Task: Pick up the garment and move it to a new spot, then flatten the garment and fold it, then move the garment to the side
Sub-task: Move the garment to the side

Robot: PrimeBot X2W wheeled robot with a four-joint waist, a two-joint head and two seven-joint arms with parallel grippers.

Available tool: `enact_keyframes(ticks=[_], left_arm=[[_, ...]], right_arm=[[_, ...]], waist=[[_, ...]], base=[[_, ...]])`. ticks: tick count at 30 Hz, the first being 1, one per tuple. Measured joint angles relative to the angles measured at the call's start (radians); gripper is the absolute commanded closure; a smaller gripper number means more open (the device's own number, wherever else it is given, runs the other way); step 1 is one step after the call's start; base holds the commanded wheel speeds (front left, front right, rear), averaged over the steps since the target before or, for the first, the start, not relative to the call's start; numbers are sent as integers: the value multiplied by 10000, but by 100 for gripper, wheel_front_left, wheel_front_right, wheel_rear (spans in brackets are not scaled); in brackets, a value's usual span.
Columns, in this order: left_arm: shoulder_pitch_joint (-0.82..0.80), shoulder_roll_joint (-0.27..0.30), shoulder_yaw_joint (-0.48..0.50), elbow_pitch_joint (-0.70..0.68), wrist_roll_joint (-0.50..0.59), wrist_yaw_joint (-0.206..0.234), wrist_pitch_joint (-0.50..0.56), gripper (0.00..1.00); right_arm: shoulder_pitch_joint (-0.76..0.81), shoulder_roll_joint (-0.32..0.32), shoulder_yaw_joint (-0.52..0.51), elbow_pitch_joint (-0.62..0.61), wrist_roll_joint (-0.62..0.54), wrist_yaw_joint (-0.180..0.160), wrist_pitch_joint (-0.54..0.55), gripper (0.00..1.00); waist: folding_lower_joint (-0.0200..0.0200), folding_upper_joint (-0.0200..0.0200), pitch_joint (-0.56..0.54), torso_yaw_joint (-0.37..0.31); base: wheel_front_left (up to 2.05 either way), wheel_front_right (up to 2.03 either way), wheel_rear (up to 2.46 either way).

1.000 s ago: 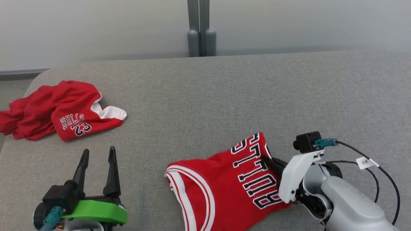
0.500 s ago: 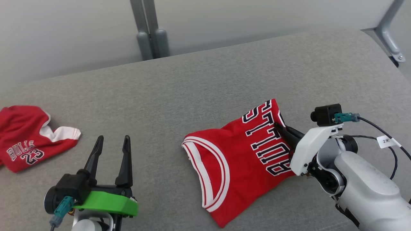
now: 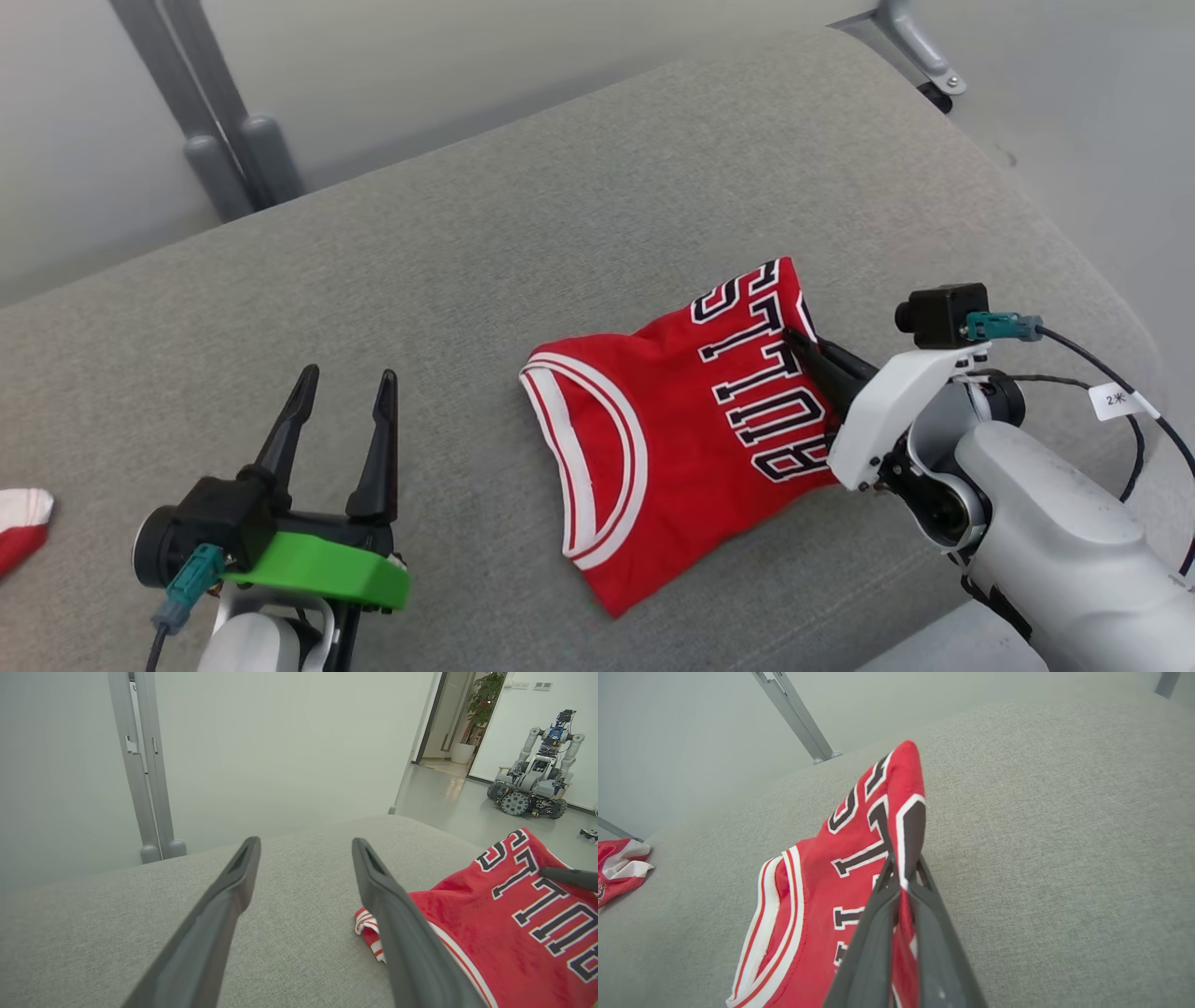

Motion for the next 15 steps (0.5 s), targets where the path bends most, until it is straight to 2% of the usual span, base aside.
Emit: enact_keyframes(ticks=[7, 15], left_arm=[[-276, 274, 25, -385, 35, 27, 94, 0], [-933, 936, 314, -1168, 161, 71, 529, 0]], right_arm=[[-732, -35, 291, 180, 163, 2, -535, 100], [-2392, -736, 311, 765, 230, 2, -1319, 100]], waist=[[0, 0, 454, -616], [0, 0, 1483, -637]], base=[[0, 0, 0], [0, 0, 0]])
